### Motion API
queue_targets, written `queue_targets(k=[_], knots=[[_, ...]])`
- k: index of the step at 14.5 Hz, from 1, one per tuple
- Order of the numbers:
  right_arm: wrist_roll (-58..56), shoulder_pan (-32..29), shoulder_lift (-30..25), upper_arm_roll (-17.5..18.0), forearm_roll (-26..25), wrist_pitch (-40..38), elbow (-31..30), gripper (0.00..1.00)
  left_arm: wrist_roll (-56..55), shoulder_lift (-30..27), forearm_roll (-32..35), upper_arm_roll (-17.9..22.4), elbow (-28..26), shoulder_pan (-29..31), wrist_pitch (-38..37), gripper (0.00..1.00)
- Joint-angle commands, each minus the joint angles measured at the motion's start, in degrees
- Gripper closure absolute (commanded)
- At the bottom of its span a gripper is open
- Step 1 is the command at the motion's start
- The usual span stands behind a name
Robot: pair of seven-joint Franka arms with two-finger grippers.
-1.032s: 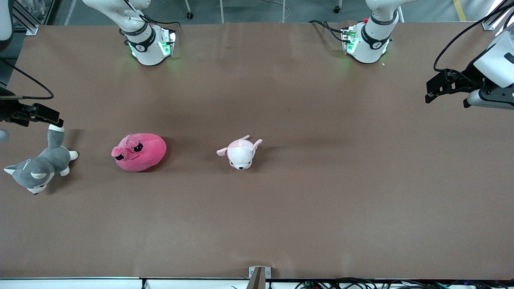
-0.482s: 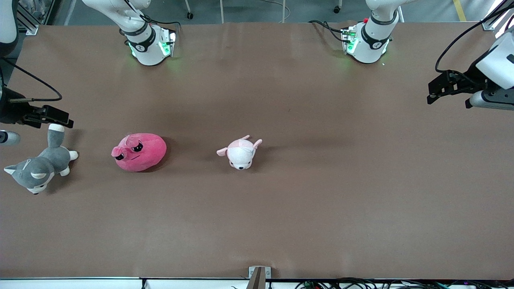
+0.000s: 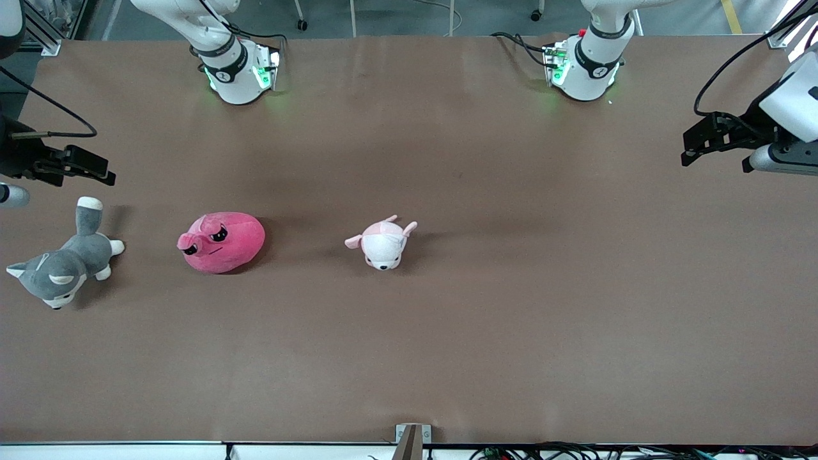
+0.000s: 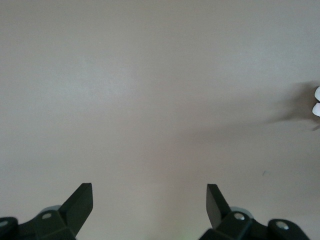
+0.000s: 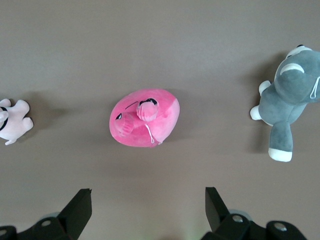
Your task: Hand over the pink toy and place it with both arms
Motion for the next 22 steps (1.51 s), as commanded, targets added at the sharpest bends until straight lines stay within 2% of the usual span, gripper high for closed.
queue_targets(k=[1, 4, 7, 14, 22], knots=[[1.5, 1.5, -1.8, -0.8, -1.8, -1.7, -1.5, 0.0, -0.3, 0.5, 1.3, 1.2, 1.3, -1.9, -0.4, 0.0], [1.5, 1.9, -4.5, -1.1, -1.8, -2.4, -3.5, 0.0, -0.3, 0.5, 1.3, 2.1, 1.2, -2.9, -0.4, 0.0], [1.5, 1.7, -7.1, -1.1, -1.8, -2.6, -5.1, 0.0, -0.3, 0.4, 1.3, 6.1, 1.3, -6.6, -0.4, 0.0], [1.6, 0.9, -11.2, -1.2, -2.0, -5.0, -5.8, 0.0, -0.2, 0.1, 1.2, 6.1, 1.4, -6.2, -0.4, 0.0], [1.6, 1.3, -11.1, -0.9, -1.6, -4.0, -5.6, 0.0, 0.5, -0.2, 1.2, 6.1, 2.4, -6.1, -0.4, 0.0]])
